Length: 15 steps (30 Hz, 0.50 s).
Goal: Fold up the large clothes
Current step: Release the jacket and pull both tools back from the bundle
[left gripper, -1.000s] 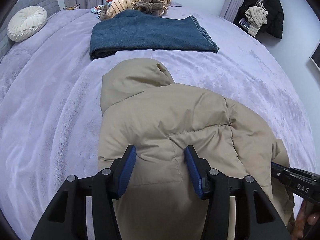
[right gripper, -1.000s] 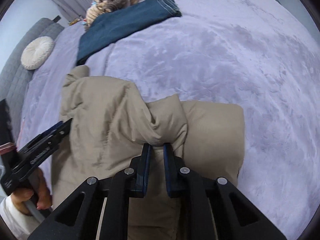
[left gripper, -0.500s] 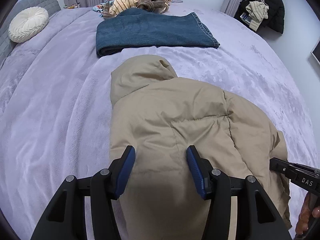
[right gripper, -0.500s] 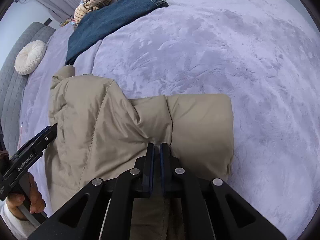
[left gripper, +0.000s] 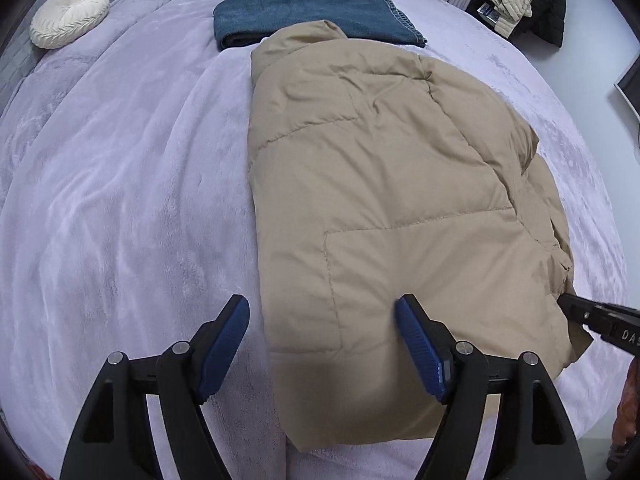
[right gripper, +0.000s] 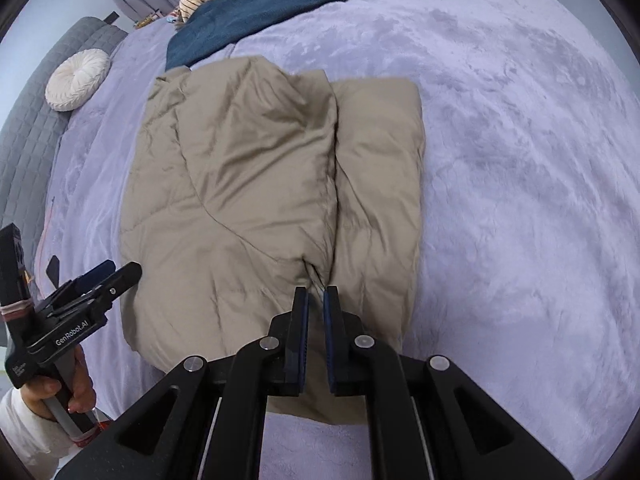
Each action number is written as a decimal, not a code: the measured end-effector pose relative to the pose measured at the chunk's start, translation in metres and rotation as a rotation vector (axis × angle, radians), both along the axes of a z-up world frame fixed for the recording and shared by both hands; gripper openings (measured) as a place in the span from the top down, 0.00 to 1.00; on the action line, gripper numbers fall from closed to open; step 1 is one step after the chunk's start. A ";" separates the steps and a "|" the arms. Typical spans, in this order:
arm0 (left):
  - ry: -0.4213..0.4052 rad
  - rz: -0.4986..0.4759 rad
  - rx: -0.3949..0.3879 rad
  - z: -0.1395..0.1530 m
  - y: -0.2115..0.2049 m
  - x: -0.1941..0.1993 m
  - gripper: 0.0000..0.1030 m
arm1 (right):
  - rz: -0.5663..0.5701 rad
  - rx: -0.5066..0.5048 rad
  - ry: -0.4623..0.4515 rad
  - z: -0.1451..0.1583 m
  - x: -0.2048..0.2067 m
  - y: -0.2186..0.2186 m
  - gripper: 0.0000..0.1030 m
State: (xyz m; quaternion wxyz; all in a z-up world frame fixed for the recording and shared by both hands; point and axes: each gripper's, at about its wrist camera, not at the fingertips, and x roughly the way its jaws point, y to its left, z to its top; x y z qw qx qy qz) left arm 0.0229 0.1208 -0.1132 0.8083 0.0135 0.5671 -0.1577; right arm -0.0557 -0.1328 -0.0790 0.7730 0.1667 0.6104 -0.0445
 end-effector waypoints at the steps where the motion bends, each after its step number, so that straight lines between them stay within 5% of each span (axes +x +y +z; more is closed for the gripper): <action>1: 0.006 0.001 -0.004 -0.001 0.001 -0.001 0.24 | -0.003 -0.003 0.014 -0.006 -0.003 0.000 0.92; 15: 0.048 0.005 0.015 0.006 0.004 -0.008 0.24 | -0.088 0.007 0.057 -0.008 -0.021 0.006 0.92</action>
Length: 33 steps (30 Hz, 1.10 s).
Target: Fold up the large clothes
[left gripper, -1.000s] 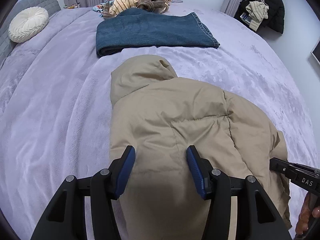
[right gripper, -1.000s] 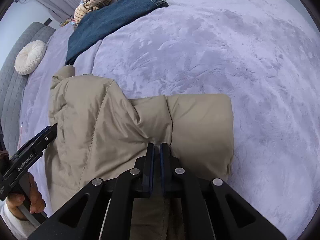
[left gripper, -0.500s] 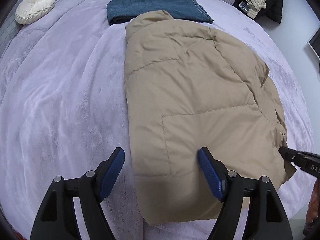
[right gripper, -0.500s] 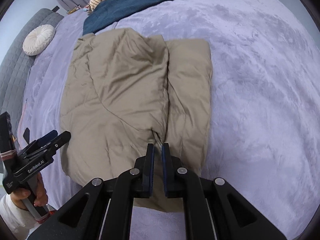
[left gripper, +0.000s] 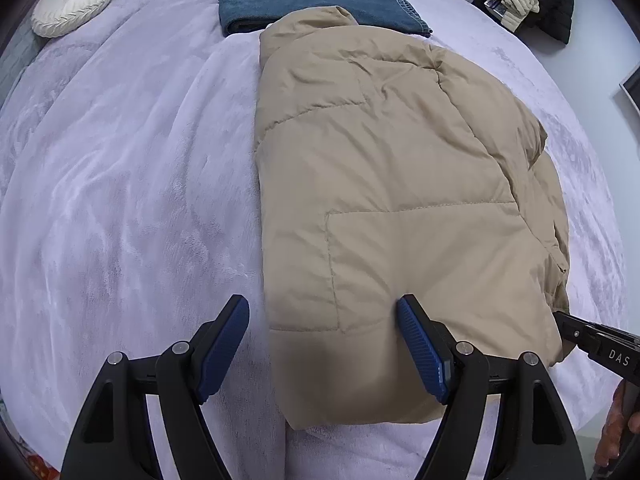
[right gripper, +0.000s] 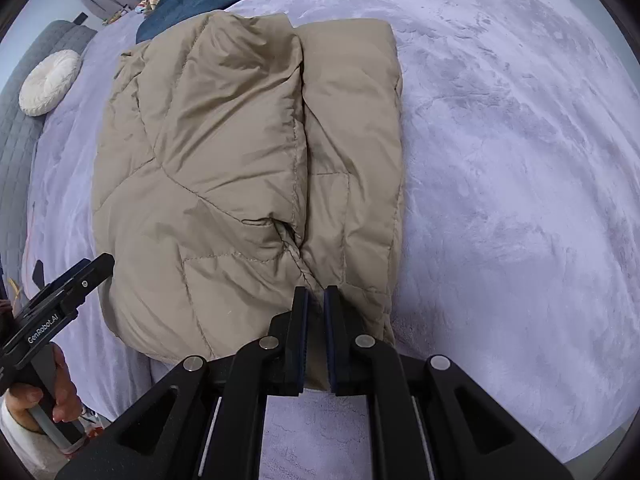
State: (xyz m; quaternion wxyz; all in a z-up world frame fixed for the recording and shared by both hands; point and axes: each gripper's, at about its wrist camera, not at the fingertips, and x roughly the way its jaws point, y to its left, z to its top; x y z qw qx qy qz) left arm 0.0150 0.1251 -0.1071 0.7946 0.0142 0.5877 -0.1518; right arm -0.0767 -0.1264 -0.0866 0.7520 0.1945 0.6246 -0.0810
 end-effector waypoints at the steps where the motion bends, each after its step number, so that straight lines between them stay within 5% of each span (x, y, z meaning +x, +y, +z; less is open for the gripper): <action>1: 0.001 0.001 0.001 0.001 0.000 -0.001 0.24 | -0.003 0.002 0.002 0.002 -0.002 0.000 0.92; 8: -0.003 0.007 0.019 0.010 0.001 -0.015 0.24 | 0.016 0.004 -0.009 0.019 -0.014 0.007 0.91; 20: -0.074 0.046 -0.002 0.069 0.009 -0.070 0.24 | 0.079 0.029 -0.089 0.068 -0.051 0.021 0.90; 21: -0.081 0.052 -0.001 0.073 0.009 -0.076 0.06 | 0.080 0.026 -0.100 0.073 -0.055 0.021 0.83; 22: -0.096 0.064 0.005 0.078 0.008 -0.084 0.00 | 0.079 0.022 -0.109 0.078 -0.060 0.021 0.77; 24: -0.128 0.068 0.014 0.089 0.006 -0.099 0.00 | 0.078 0.011 -0.133 0.088 -0.069 0.019 0.45; 28: -0.161 0.090 0.036 0.108 0.005 -0.123 0.00 | 0.093 0.000 -0.182 0.107 -0.084 0.020 0.43; 33: -0.210 0.136 0.036 0.137 0.008 -0.153 0.00 | 0.120 -0.065 -0.239 0.133 -0.101 0.026 0.28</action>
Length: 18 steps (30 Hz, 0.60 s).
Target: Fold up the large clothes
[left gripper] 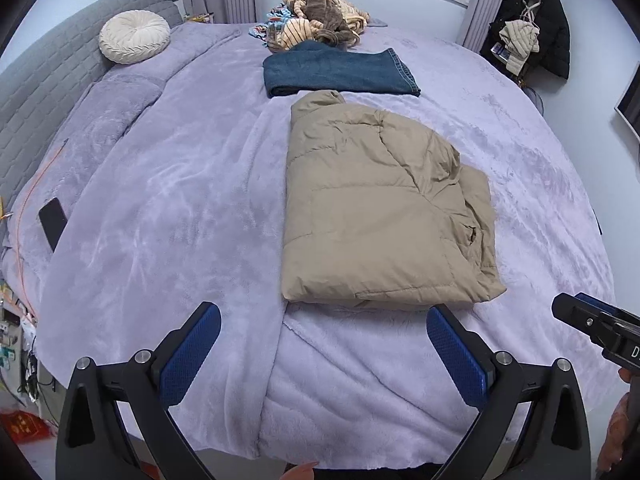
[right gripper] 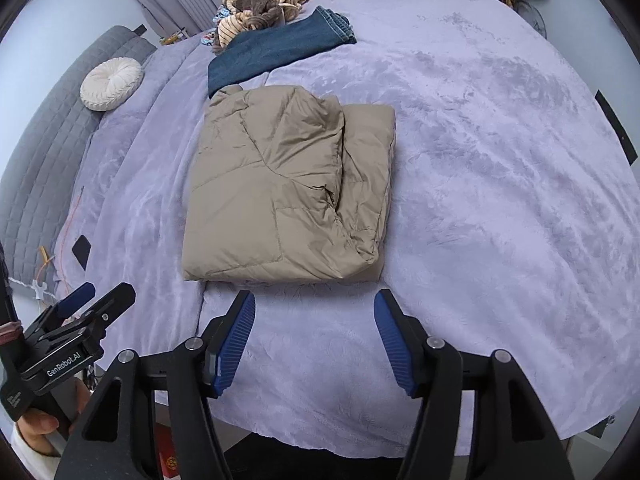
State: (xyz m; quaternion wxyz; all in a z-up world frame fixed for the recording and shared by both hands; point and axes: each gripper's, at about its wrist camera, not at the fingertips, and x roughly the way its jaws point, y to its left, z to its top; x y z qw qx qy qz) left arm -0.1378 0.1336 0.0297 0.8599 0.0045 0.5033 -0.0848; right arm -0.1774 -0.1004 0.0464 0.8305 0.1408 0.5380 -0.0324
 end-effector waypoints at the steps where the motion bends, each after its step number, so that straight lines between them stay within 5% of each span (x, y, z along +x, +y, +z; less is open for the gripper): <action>1: -0.010 0.007 0.000 0.005 0.001 -0.004 0.00 | 0.003 -0.020 -0.018 0.007 -0.004 0.002 0.25; 6: -0.052 0.024 -0.005 0.034 0.002 -0.020 0.00 | 0.000 -0.085 -0.095 0.041 -0.020 0.008 0.19; 9: -0.076 0.011 -0.001 0.046 0.000 -0.022 0.00 | 0.002 -0.123 -0.131 0.054 -0.025 0.014 0.00; 18: -0.121 -0.004 0.026 0.069 0.018 -0.012 0.00 | -0.049 -0.131 -0.161 0.070 -0.014 0.029 0.00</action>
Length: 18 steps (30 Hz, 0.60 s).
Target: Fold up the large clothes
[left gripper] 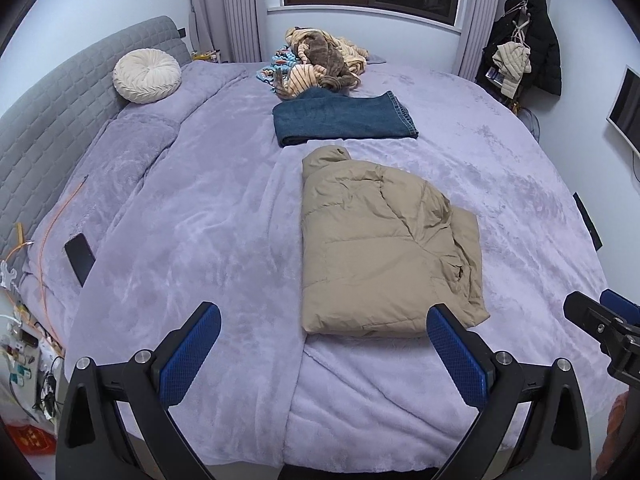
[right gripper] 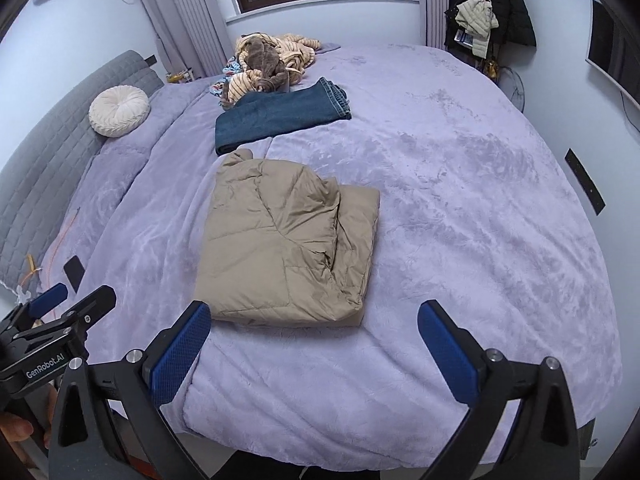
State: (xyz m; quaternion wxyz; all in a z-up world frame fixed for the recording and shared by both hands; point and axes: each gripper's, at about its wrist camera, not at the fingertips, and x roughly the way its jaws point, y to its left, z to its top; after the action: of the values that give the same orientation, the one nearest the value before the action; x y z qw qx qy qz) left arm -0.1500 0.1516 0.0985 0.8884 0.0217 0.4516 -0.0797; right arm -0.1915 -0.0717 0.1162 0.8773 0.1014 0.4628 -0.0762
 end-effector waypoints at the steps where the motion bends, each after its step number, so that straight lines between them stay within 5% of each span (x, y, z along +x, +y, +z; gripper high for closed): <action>1: -0.005 0.002 0.007 0.002 0.004 0.002 0.00 | -0.005 0.004 -0.003 0.001 0.002 0.002 0.00; 18: -0.009 0.013 0.027 0.013 0.026 0.012 0.00 | -0.039 -0.047 0.001 0.008 0.012 0.023 0.00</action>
State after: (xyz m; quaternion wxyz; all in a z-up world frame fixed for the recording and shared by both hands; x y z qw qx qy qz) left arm -0.1384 0.1771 0.1113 0.8906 0.0313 0.4487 -0.0677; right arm -0.1797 -0.0484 0.1245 0.8777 0.0897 0.4591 -0.1041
